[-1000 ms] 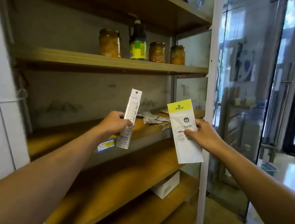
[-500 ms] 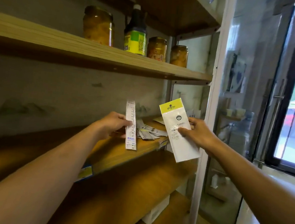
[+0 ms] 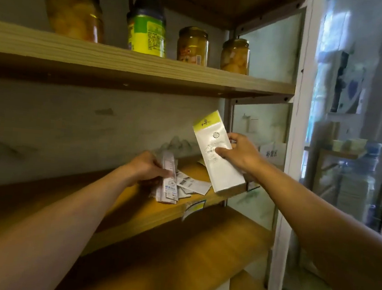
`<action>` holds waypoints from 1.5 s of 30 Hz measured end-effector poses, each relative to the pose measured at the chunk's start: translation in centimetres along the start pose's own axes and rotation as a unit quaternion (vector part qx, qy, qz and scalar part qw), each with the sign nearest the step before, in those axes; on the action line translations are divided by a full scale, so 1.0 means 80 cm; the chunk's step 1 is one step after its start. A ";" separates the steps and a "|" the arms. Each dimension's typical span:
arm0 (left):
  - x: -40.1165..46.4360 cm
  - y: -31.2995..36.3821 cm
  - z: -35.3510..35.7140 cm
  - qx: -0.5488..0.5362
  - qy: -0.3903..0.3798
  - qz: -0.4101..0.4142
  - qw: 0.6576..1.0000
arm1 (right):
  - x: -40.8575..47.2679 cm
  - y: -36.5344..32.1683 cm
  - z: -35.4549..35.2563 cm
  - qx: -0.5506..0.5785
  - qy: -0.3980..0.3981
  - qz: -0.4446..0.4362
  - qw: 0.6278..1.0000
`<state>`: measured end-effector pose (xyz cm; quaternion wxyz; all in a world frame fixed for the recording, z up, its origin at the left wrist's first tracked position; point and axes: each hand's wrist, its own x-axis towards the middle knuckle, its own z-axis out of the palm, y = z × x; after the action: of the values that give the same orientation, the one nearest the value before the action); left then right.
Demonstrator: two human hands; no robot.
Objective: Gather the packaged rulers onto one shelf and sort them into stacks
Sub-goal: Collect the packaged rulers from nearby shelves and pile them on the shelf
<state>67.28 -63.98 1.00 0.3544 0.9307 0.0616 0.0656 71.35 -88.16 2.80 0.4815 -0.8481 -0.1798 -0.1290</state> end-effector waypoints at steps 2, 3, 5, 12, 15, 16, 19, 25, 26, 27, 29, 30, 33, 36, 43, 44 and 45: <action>0.007 0.004 0.004 0.094 0.016 -0.003 0.995 | 0.030 0.018 -0.007 0.013 -0.020 -0.014 1.000; 0.009 0.005 0.006 0.129 0.027 -0.003 0.991 | 0.044 0.027 -0.010 0.010 -0.031 -0.020 0.999; 0.007 0.007 0.005 0.173 0.060 0.007 0.983 | 0.069 0.045 -0.013 0.014 -0.058 -0.018 0.998; -0.032 -0.021 -0.004 0.294 0.152 0.024 0.943 | 0.133 0.088 -0.003 -0.016 -0.116 -0.013 0.993; -0.052 -0.040 -0.012 0.309 0.141 -0.016 0.940 | 0.145 0.105 0.003 -0.101 -0.132 -0.005 0.986; -0.059 -0.043 -0.014 0.323 0.140 -0.030 0.936 | 0.147 0.112 0.006 -0.122 -0.133 -0.001 0.984; -0.075 -0.046 -0.021 0.353 0.154 -0.047 0.922 | 0.149 0.125 0.011 -0.209 -0.109 -0.003 0.972; -0.119 -0.037 -0.033 0.434 0.126 -0.091 0.887 | 0.152 0.110 0.005 -0.301 -0.084 -0.084 0.946; -0.130 -0.037 -0.038 0.447 0.126 -0.098 0.880 | 0.150 0.100 0.008 -0.290 -0.092 -0.110 0.946; -0.142 -0.038 -0.044 0.458 0.127 -0.104 0.874 | 0.145 0.086 0.014 -0.272 -0.111 -0.137 0.946; -0.172 -0.043 -0.057 0.471 0.121 -0.111 0.867 | 0.126 0.051 0.036 -0.235 -0.165 -0.202 0.936; -0.190 -0.045 -0.064 0.476 0.119 -0.113 0.864 | 0.113 0.031 0.049 -0.225 -0.194 -0.236 0.925; -0.255 -0.051 -0.086 0.499 0.136 -0.125 0.847 | 0.068 -0.034 0.093 -0.179 -0.288 -0.320 0.885; -0.328 -0.056 -0.107 0.509 0.176 -0.161 0.827 | 0.022 -0.098 0.136 -0.134 -0.335 -0.393 0.846; -0.493 -0.075 -0.141 0.578 0.202 -0.188 0.768 | -0.121 -0.227 0.218 -0.049 -0.418 -0.490 0.763; -0.515 -0.081 -0.147 0.578 0.209 -0.197 0.764 | -0.142 -0.242 0.226 -0.041 -0.424 -0.502 0.753; -0.537 -0.088 -0.153 0.580 0.216 -0.205 0.759 | -0.162 -0.256 0.232 -0.036 -0.428 -0.513 0.743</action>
<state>22.49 -57.74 1.98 -0.2705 0.8847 0.3520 0.1424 51.68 -64.80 4.15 0.1844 -0.6104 -0.7702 0.0131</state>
